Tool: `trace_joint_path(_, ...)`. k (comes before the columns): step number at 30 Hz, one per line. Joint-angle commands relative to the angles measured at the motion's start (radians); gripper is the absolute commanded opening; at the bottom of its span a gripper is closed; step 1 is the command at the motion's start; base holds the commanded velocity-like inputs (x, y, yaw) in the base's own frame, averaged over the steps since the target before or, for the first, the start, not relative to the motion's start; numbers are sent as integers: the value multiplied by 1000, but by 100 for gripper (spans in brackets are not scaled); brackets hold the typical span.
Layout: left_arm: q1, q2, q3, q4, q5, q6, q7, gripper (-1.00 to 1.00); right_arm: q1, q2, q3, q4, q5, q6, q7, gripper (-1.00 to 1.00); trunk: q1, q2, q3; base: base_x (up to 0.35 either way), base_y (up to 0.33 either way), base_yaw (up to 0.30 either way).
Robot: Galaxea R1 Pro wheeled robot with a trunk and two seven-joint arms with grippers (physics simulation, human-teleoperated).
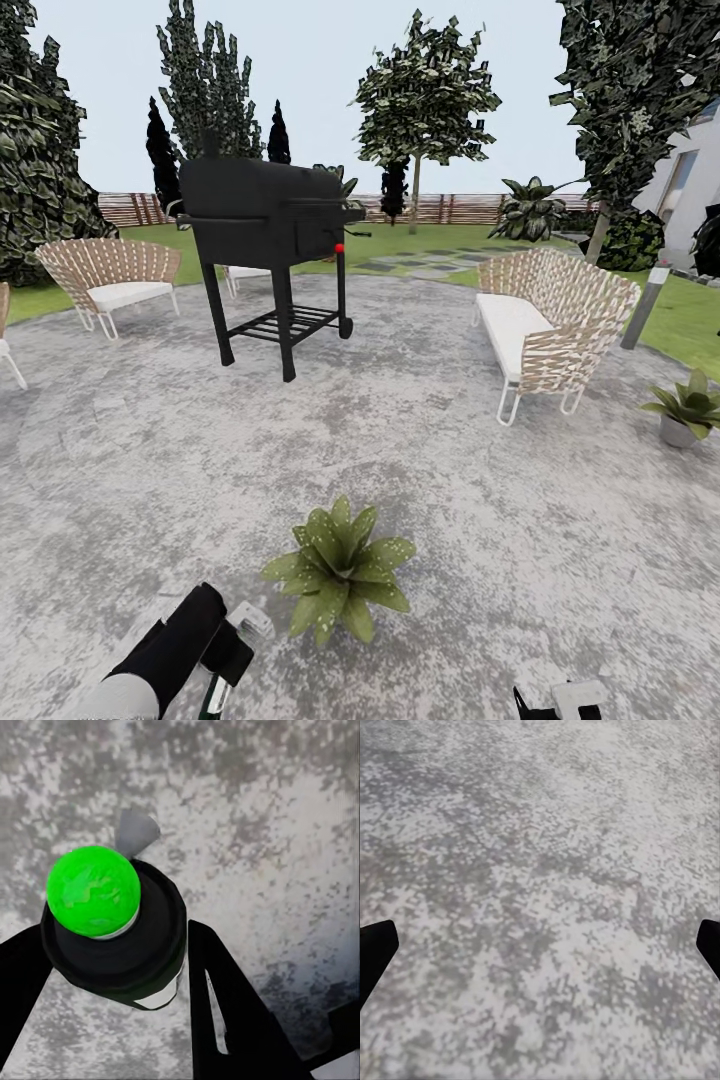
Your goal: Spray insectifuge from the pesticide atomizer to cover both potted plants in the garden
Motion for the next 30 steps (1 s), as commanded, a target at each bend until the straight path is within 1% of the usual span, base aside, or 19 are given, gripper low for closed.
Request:
trace_joint_path(1, -1, -1, -1, -26, -9, 2, -9, -100, -1, 0, -8, 0, 2, -3, 7, 100, 0, 0, -1, 0, 0, 0)
trace_joint_path(2, -2, -1, 2, -62, 1, 3, -10, -100, -1, 0, -8, 0, 2, -3, 7, 100, 0, 0, -1, 0, 0, 0)
trace_joint_path(4, -2, -1, 2, -86, 16, 2, -10, -100, -1, 0, -8, 0, 2, -3, 7, 100, 0, 0, -1, 0, 0, 0)
trace_joint_path(9, -2, 0, 7, -91, 24, 0, -8, -100, -1, 0, -8, 0, 2, -2, 7, 100, 0, 0, -1, 0, 0, 0)
trace_joint_path(12, -1, 3, 19, -85, 29, -32, -7, -100, -1, 0, -8, 0, 2, -3, 7, 100, 0, 0, -1, 0, 0, 0)
trace_joint_path(14, 2, 11, 47, -82, 30, -46, -7, -100, -1, 0, -8, 0, 2, -3, 7, 100, 0, 0, -1, 0, 0, 0)
trace_joint_path(15, 4, 15, 75, -82, 31, -52, -8, -100, -1, 0, -8, 0, 2, -3, 7, 100, 0, 0, -1, 0, 0, 0)
trace_joint_path(16, 4, 16, 90, -82, 30, -54, -8, -100, -1, 0, -8, 0, 2, -3, 7, 100, 0, 0, -1, 0, 0, 0)
trace_joint_path(17, 5, 12, 106, -81, 31, -57, -9, -100, -1, 1, -8, 0, 2, -3, 7, 100, 0, 0, -1, 0, 0, 0)
trace_joint_path(19, 5, -3, 111, -81, 30, -59, -8, -100, -1, 0, -8, 0, 2, -3, 7, 100, 0, 0, -1, 0, 0, 0)
trace_joint_path(21, 5, -30, 109, -81, 29, -60, -8, -100, -1, 0, -8, 0, 2, -2, 6, 100, 0, 0, -1, 0, 0, 0)
trace_joint_path(22, 5, -53, 108, -81, 29, -60, -10, -100, -1, 0, -8, 0, 2, -2, 6, 100, 0, 0, -1, 0, 0, 0)
trace_joint_path(23, 5, -67, 107, -81, 29, -60, -12, -100, -1, 1, -8, 0, 2, -2, 6, 100, 0, 0, -1, 0, 0, 0)
trace_joint_path(25, 5, -83, 107, -81, 27, -60, -12, -100, -1, 0, -8, 0, 1, -2, 6, 100, 0, 0, -1, 0, 0, 0)
trace_joint_path(27, 5, -84, 105, -81, 25, -60, -12, -100, -1, 0, -8, 0, 1, -2, 6, 100, 0, 0, -1, 0, 0, 0)
trace_joint_path(28, 6, -79, 104, -81, 23, -60, -12, -100, -1, 0, -8, 0, 1, -2, 6, 100, 0, 0, -1, 0, 0, 0)
trace_joint_path(30, 9, -61, 104, -78, 22, -60, -13, -100, -1, 0, -8, 0, 1, -2, 7, 100, 0, 0, -1, 0, 0, 0)
